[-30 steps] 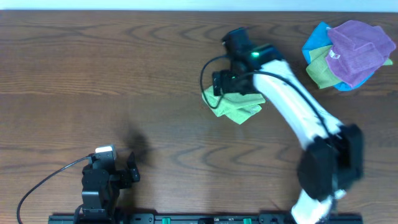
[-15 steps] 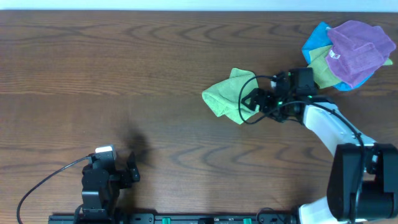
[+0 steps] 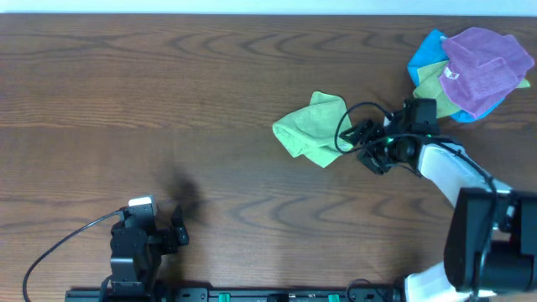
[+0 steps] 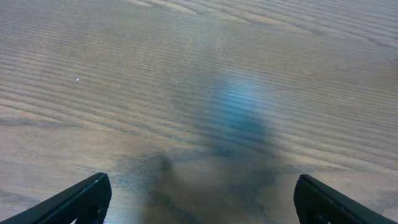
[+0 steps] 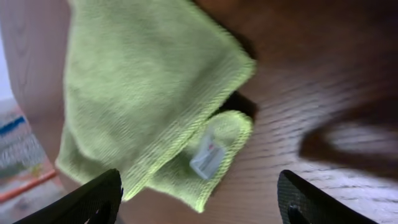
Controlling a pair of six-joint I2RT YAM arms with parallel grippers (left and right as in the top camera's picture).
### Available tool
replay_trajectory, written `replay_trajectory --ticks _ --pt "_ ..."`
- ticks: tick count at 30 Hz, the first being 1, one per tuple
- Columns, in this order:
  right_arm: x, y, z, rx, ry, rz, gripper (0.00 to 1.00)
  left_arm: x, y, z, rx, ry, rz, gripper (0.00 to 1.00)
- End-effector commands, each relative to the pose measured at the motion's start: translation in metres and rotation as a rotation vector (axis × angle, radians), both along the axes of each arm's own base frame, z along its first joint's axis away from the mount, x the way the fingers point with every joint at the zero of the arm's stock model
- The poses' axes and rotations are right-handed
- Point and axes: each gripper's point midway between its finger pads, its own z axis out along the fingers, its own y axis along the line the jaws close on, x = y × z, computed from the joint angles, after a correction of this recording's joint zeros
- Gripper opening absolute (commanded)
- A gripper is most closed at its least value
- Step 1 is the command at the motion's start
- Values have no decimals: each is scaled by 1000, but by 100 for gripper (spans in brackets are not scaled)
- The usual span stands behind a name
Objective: Fold the cloth
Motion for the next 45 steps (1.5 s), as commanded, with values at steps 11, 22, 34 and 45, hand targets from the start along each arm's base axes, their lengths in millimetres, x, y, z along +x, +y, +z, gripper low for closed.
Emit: replay_trajectory --ticks 11,22,34,45 --pt "23 -24 -24 -57 -4 -145 36 -3 0 -8 12 25 -11 95" --pt "31 -31 -22 -73 -26 -188 35 -3 0 -8 12 25 -11 95" --pt "25 -19 -42 -45 63 -229 34 -3 0 -8 13 25 -12 95" --pt "33 -20 -41 -44 33 -246 1 -3 0 -8 12 25 -11 95"
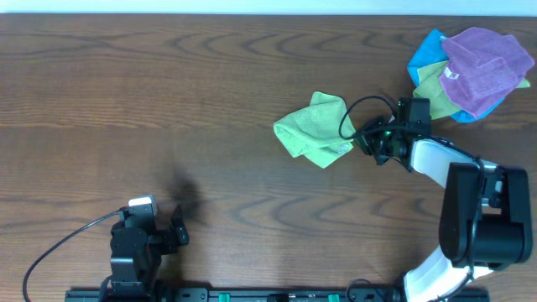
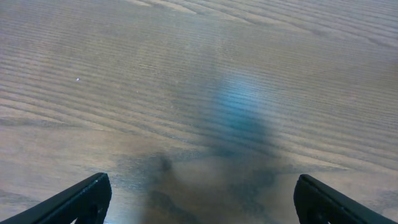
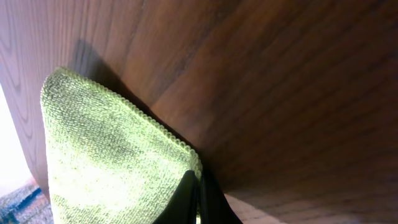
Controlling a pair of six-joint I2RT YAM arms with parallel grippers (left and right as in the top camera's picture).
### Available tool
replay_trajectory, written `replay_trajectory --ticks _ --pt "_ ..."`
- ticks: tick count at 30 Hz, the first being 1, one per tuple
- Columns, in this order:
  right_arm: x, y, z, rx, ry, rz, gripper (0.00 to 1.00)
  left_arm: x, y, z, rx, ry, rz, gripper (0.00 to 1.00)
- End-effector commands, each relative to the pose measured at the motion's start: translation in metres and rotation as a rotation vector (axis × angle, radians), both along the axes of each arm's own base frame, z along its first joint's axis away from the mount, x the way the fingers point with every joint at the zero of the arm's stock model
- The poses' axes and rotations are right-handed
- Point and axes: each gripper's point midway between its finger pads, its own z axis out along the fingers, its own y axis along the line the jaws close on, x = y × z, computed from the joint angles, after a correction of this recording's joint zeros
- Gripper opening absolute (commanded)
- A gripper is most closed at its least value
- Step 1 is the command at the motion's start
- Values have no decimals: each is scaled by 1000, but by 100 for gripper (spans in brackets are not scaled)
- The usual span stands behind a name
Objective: Fold the cloth
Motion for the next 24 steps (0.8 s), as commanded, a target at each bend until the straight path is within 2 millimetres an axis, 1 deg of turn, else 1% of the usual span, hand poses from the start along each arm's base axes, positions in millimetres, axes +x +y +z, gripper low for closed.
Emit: replay_trajectory --ticks 1,5,7,9,13,16,18,20,22,24 --pt "-1 -2 -9 -23 13 -14 1 -3 0 -8 13 25 -12 95" --pt "14 -2 1 -48 -77 18 1 -3 0 -8 13 25 -12 95" --pt "22 3 10 -35 -112 43 2 -3 0 -8 13 25 -12 95" --pt "34 19 29 -2 -185 131 1 -3 0 -8 13 25 -12 95" --pt "52 50 66 61 -286 247 1 -3 0 -8 13 25 -12 95" --pt "60 80 98 105 -349 354 2 -3 0 -8 13 25 -12 95" --pt "58 106 117 128 -379 456 1 -3 0 -8 13 25 -12 95" --pt "51 126 127 146 -387 532 1 -3 0 -8 13 25 -12 95" --pt "40 146 130 153 -383 605 2 -3 0 -8 13 25 -12 95" --pt "25 165 126 156 -359 665 1 -3 0 -8 12 25 -11 95"
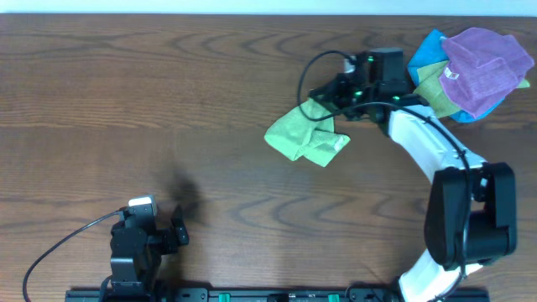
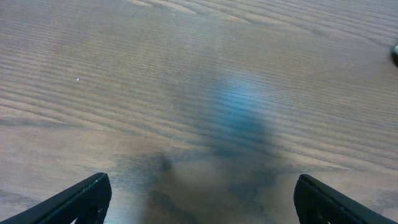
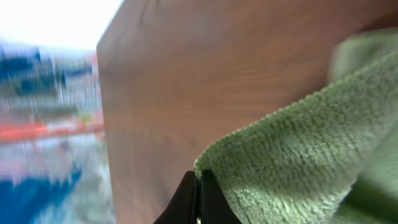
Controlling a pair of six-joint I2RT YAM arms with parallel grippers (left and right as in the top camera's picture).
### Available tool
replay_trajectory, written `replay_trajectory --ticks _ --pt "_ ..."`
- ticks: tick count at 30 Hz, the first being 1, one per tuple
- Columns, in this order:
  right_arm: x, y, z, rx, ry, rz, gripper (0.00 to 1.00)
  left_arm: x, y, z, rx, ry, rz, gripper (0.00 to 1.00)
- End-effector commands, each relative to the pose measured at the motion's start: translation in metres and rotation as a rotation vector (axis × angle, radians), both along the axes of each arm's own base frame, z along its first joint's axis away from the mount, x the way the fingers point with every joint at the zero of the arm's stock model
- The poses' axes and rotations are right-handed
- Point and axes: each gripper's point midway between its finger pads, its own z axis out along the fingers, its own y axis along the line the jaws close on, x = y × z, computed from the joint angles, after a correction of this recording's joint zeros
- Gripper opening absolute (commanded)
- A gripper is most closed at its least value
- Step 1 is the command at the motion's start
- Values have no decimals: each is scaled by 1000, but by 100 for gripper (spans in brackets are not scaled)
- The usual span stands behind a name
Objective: Fold the cloth
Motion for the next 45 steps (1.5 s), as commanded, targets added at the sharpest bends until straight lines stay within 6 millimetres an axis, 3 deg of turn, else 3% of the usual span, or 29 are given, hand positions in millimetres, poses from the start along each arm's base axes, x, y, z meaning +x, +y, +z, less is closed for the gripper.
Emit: replay_trajectory --ticks 1,3,6,13,17,28,40,45 --pt "-25 39 2 2 -31 167 1 -3 0 -8 12 25 -11 95" --pt "-40 61 1 -8 -39 235 1 -3 0 -8 12 25 -11 95" --pt "-49 78 4 -20 -55 278 2 -3 0 -8 12 25 -11 95" --pt "-37 86 50 -193 -185 348 1 -3 0 -8 13 25 -12 95" --pt "-52 105 67 -214 -212 425 1 -3 0 -8 13 25 -12 95" --pt "-73 135 39 -322 -221 500 1 -3 0 -8 12 25 -11 95" --pt "-61 135 -24 -389 -197 577 1 -3 0 -8 12 25 -11 95" --pt "-58 138 -31 -384 -197 578 1 -3 0 -8 12 25 -11 95"
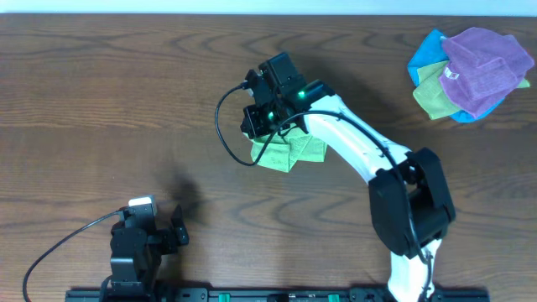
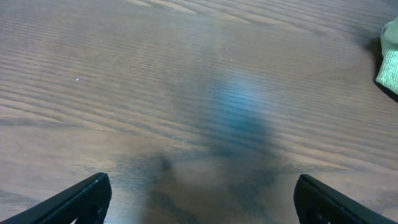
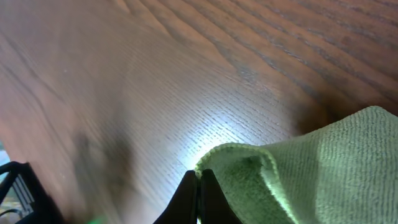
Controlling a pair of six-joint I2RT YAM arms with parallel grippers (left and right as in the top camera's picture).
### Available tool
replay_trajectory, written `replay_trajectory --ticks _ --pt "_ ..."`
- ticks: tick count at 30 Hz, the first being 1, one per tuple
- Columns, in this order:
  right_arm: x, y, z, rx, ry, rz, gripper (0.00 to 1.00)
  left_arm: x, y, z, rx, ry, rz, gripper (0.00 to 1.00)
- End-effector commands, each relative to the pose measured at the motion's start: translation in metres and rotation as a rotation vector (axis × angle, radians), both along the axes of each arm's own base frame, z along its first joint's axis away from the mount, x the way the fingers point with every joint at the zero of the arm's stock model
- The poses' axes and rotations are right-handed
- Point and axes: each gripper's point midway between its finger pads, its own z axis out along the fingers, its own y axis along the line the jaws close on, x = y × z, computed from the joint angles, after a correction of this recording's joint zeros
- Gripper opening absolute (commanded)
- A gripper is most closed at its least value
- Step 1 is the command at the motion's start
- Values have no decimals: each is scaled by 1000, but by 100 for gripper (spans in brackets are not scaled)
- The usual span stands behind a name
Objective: Fold the cloth
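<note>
A light green cloth [image 1: 289, 151] lies bunched near the middle of the wooden table, partly under my right arm. My right gripper [image 3: 199, 176] is shut on an edge of this green cloth [image 3: 298, 168], its two black fingertips pressed together over the hem. In the overhead view the right gripper [image 1: 258, 124] is at the cloth's upper left. A corner of the cloth [image 2: 390, 62] shows at the right edge of the left wrist view. My left gripper [image 2: 199, 199] is open over bare table at the near left, far from the cloth.
A pile of purple, blue and green cloths [image 1: 470, 71] sits at the far right corner. A black cable [image 1: 226, 126] loops off the right wrist. The left arm [image 1: 138, 243] rests at the front edge of the wooden table [image 1: 126, 101].
My right gripper, still shut on the cloth's edge, has moved left from the back of the table's right half to near its middle. The green cloth has come leftward with it.
My right gripper was open beside the crumpled green cloth's right side. Then it was shut on the cloth's right edge. Then it held that edge at the cloth's far side, and now holds it further left. The left arm has stayed still.
</note>
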Motion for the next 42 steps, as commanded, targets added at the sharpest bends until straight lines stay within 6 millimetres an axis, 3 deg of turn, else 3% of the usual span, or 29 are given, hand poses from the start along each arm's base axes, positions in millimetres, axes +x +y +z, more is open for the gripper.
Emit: replay_trajectory --ticks 1,13,15,22,23,24,26,35,39,42 --pt "5 2 3 12 -21 14 1 -3 0 -8 13 25 -12 95" --pt "7 48 65 294 -4 74 1 -3 0 -8 13 25 -12 95" --pt "10 51 68 305 -38 83 6 -3 0 -8 13 25 -12 95" --pt "8 67 68 331 -84 136 2 -3 0 -8 12 25 -11 95" --pt "6 69 64 336 -74 145 7 -3 0 -8 12 25 -11 95" --pt "3 72 63 347 -65 158 25 -3 0 -8 13 25 -12 95" --pt "-3 80 60 376 -51 192 99 -3 0 -8 13 25 -12 95" --pt "-4 78 50 356 -21 183 99 -3 0 -8 13 25 -12 95" --pt "-1 33 21 105 19 51 99 -3 0 -8 13 25 -12 95" --pt "-10 9 27 9 -33 118 99 -3 0 -8 13 25 -12 95"
